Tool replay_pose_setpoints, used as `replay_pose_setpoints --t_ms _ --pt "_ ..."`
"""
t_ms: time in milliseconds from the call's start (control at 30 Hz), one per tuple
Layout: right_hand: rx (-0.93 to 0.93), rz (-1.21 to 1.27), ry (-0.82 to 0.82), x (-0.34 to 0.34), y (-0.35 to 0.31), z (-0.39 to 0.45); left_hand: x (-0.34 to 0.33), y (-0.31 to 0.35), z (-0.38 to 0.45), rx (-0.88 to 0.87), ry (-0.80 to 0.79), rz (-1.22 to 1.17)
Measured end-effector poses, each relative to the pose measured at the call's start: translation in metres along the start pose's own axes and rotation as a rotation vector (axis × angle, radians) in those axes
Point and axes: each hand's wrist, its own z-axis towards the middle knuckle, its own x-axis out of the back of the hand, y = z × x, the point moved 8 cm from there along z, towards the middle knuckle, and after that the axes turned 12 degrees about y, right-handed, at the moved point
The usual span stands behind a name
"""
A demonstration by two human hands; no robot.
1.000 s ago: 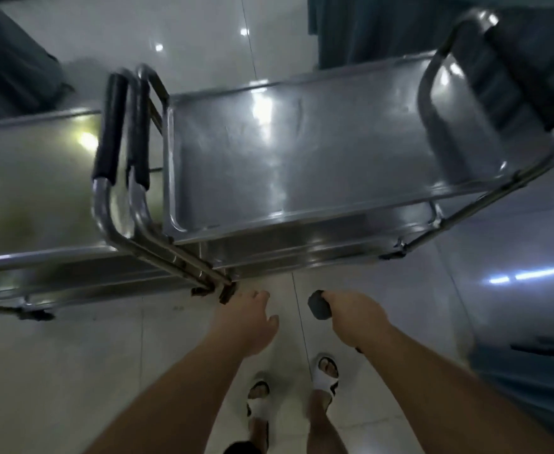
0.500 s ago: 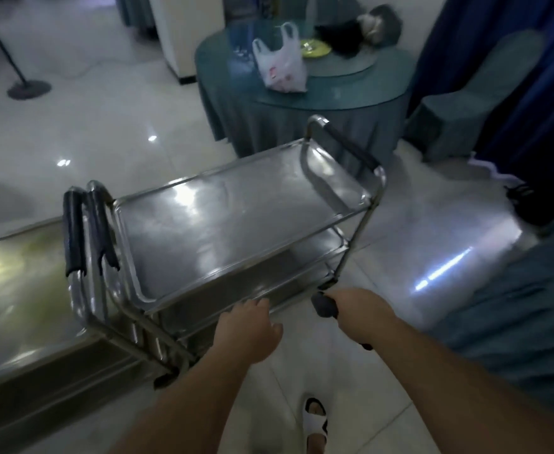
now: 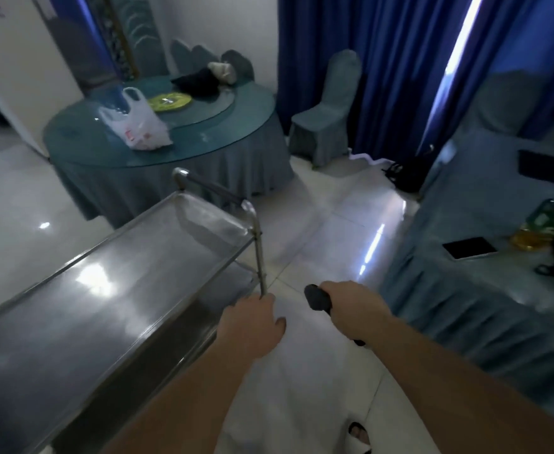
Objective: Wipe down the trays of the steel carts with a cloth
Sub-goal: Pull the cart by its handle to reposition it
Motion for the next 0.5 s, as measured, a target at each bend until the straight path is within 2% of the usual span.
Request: replay_pose_setpoints --t_ms 267,500 --pt "-0.082 -0.002 0.054 0.076 0.178 0.081 0.010 0.154 0.156 -0.116 0.005 0.078" --pt "-0.129 -0.027 0.038 0.104 0.264 0.161 0.017 0.205 0.255 -0.137 -0.005 0.104"
